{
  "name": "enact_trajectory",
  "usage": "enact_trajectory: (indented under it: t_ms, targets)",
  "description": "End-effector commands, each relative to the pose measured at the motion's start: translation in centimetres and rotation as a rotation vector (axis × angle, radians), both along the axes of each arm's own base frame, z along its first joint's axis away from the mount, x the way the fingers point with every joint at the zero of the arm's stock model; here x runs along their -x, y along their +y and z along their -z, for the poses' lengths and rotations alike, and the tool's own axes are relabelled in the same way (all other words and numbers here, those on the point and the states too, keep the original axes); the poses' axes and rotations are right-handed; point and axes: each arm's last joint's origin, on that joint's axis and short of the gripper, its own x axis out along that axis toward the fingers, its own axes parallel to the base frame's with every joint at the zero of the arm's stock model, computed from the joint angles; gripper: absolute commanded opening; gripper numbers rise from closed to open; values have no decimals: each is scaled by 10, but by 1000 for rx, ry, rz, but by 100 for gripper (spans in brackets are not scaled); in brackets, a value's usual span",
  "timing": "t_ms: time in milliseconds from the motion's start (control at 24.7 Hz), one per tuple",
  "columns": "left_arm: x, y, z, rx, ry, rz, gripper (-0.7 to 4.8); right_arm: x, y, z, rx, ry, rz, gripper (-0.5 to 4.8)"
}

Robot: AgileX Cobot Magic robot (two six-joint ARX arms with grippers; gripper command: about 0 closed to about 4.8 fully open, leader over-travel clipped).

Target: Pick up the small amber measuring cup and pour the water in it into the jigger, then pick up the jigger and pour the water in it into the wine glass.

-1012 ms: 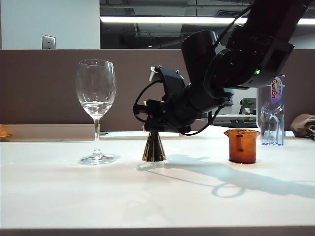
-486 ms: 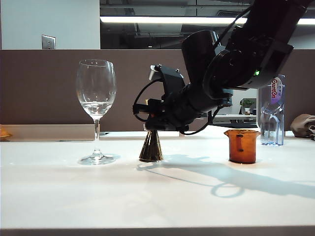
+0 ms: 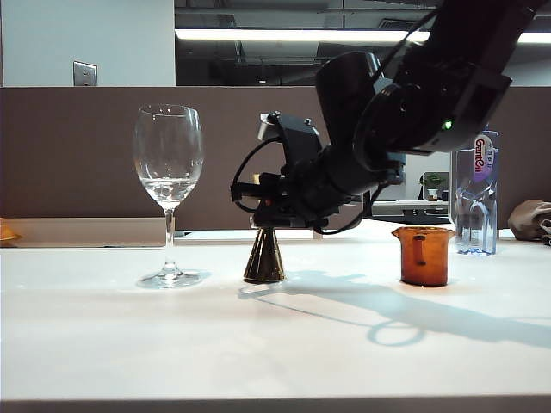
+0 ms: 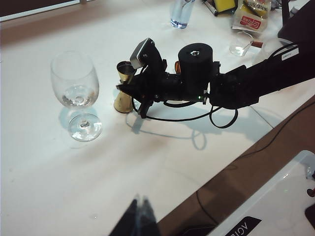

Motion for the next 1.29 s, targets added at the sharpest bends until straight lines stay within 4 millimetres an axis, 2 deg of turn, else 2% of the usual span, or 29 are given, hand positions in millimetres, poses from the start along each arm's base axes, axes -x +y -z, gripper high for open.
enact_trajectory:
  t_ms: [40,243,526,1012,1295]
  targets:
    - [0,0,-1,4,-15,3,-2,0,0,-6,18,13,4,-1]
    - [0,0,-2,4,-16,3,-2,-2,0,-35,59,-27,3,-1]
    - [0,0,-2,4,-16,3,-2,-4,2,-87,78,-84,-9,-1]
    - [0,0,-1,4,-16,2,-2,-8,6,-141,136,-119,-28,-1]
    - [0,0,-2,4,-16,2,-2,-2,20,-168,167,-172,-56,-1]
